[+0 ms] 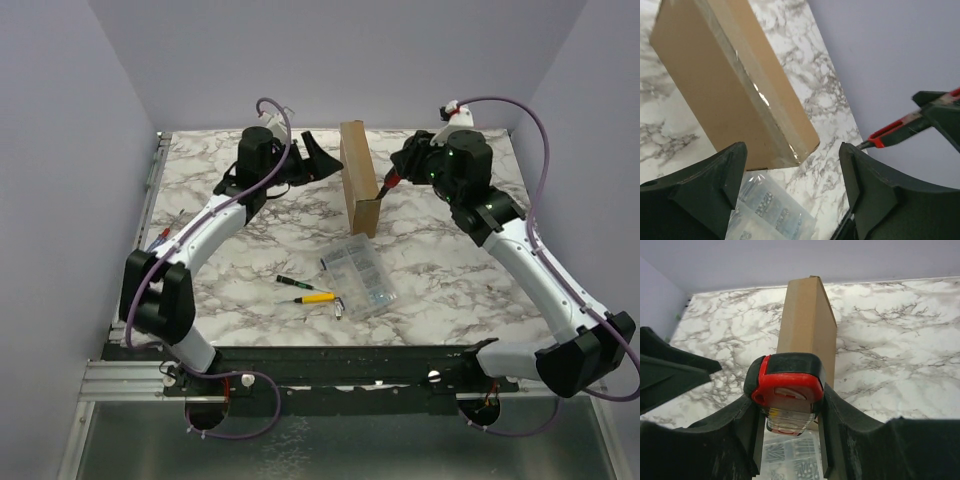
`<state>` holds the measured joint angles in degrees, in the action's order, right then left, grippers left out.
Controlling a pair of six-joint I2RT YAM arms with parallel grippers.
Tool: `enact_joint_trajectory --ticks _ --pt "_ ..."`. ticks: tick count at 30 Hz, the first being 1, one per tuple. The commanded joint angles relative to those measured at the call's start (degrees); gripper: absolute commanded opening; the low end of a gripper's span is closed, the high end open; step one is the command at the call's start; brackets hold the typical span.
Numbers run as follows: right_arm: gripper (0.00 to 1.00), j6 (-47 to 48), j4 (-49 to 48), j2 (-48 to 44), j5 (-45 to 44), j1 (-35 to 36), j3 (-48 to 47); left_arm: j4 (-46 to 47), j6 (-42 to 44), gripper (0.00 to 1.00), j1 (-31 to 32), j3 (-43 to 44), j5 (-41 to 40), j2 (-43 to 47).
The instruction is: Unpack the express box
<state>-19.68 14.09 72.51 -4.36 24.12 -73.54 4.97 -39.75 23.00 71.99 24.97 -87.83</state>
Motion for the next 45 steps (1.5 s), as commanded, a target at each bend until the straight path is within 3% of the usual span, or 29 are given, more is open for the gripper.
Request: enact_joint_trajectory --ticks 1,10,17,23,45 --pt "0.0 5.2 0.0 2.2 -15.6 5.9 -3.7 -0.7 -5.5 0.79 0.4 4.2 10.1 -8.2" --pt "0.0 7.0 -0.2 4.2 -23.2 11.7 -4.9 -0.6 -2.8 0.65 2.0 4.8 10.2 -12.9" --pt "0.0 7.4 -0.1 5.2 -23.6 12.4 -5.5 -0.2 -1.7 0.64 3.7 5.4 10.4 -16.0" --pt "0.0 7.2 -0.1 6.4 -23.5 13.1 -6.2 0.1 -1.5 0.49 3.7 5.0 9.9 -17.8" --pt "0.0 11.0 -6.4 9.6 -30.0 16.5 -3.7 0.6 -1.5 0.38 3.5 3.9 12.6 -19.0"
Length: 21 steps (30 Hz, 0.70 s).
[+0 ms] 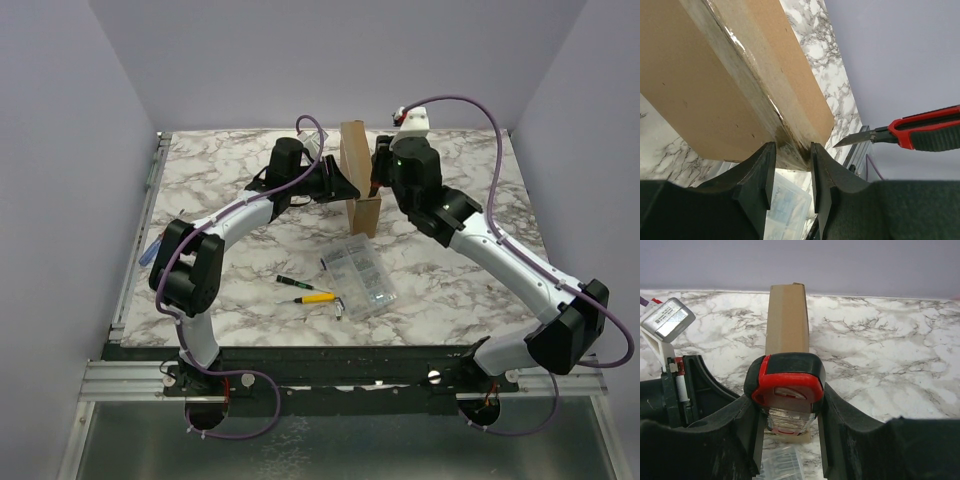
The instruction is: Unpack the express box
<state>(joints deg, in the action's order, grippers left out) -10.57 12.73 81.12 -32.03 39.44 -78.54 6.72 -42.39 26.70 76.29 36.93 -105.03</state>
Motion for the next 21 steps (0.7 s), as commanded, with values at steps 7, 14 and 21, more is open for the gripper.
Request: enact_joint_trajectory --ticks 7,14,21 --pt "0.0 2.8 -8.8 1.1 -4.9 2.3 4.7 -0.4 0.7 0.38 -0.2 -0.7 0.9 -1.7" --pt "0.0 1.8 -11.3 -0.4 -5.5 2.5 7.8 0.2 0.4 0.38 -0.2 -0.9 1.3 -1.9" --pt "0.0 -2.1 -17.1 -2.0 -6.5 2.5 12.0 1.6 4.4 0.67 -0.9 -5.9 -9.8 6.7"
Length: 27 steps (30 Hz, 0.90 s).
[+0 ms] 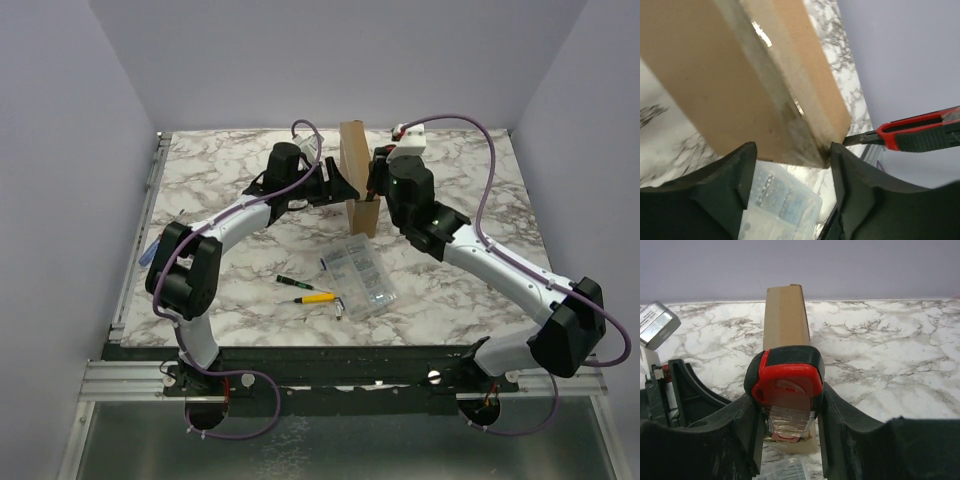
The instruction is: Unpack the express box
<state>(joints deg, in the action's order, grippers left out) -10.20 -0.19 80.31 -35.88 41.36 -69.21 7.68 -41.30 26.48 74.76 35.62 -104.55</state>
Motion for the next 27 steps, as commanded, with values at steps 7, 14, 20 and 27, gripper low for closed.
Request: enact_joint_trajectory --ticks 7,14,20,27 --pt "0.0 -0.6 -6.3 -1.7 -3.9 0.5 5.1 5.7 -2.6 0.44 -1.0 -8.8 -11.1 8.3" --pt "0.0 -0.2 -7.7 -2.0 -4.2 0.5 6.4 10.2 -5.2 0.33 2.2 -8.1 -12.6 3.9" --pt "0.0 0.7 -8.4 -1.3 -7.4 2.8 5.2 10.2 -5.7 0.27 5.7 -6.0 -15.7 1.3" --pt "0.0 0.7 -8.3 -1.5 -10.5 5.8 4.0 8.3 -5.9 0.25 7.9 -6.1 -20.1 3.2"
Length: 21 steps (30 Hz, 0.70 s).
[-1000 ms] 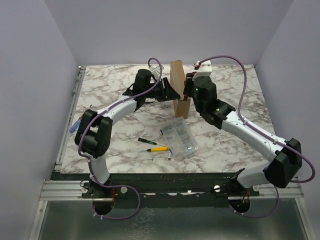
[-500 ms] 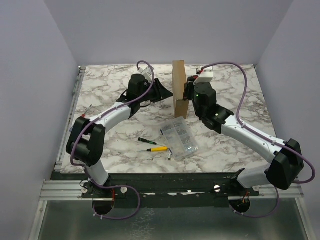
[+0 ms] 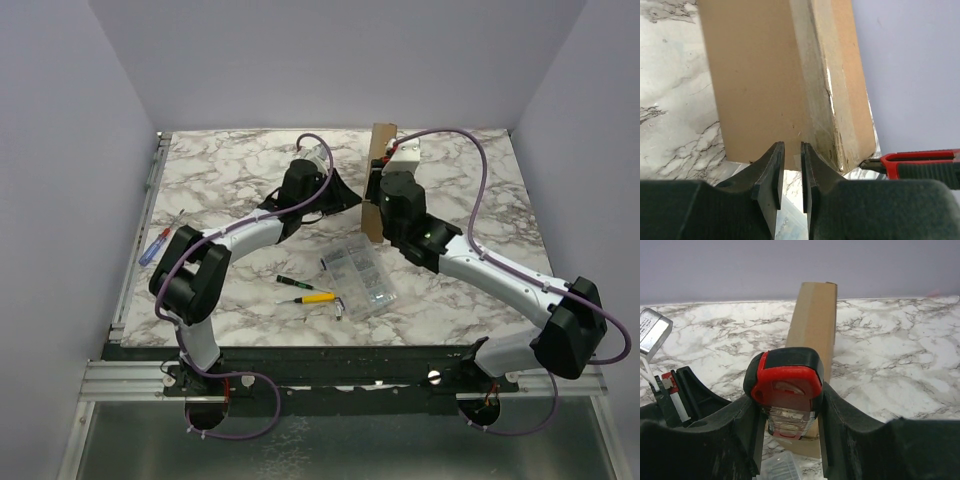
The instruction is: Unpack the express box
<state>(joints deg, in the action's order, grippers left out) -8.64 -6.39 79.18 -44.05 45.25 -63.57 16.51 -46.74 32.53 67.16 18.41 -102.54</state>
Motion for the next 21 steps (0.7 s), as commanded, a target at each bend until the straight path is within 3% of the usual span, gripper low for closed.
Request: enact_joint_trajectory --ticks 1,8,10,11,15,19,21 --pt "0.0 -0.9 -2.6 -0.8 -2.5 2.3 -1.4 -0.7 -0.3 0.25 1.9 1.5 -3.1 1.4" --pt "0.0 -2.5 -4.0 0.0 -5.5 2.5 -2.0 -1.9 0.5 0.24 2.2 1.4 -3.7 1.6" --pt "0.0 -3.7 -3.2 0.3 -8.5 2.5 -2.2 -1.4 1.1 0.28 2.2 0.8 -3.5 2.2" --pt "0.0 -4.4 -2.5 0.2 -9.6 2.5 -2.3 -0.9 1.6 0.33 2.1 0.2 -3.7 2.8" --pt "0.0 -4.6 -2.6 -1.0 -9.9 2.5 -1.0 2.2 4.1 0.72 1.1 -4.3 -5.3 7.2" --pt "0.0 -5.7 -1.3 -1.1 -9.7 2.4 -1.2 6.1 7.9 0.98 0.6 -10.8 -8.4 12.7" --pt "0.0 -7.0 -0.2 -1.0 -10.0 2.4 -1.8 10.7 10.4 0.99 1.1 -14.9 -9.6 15.6"
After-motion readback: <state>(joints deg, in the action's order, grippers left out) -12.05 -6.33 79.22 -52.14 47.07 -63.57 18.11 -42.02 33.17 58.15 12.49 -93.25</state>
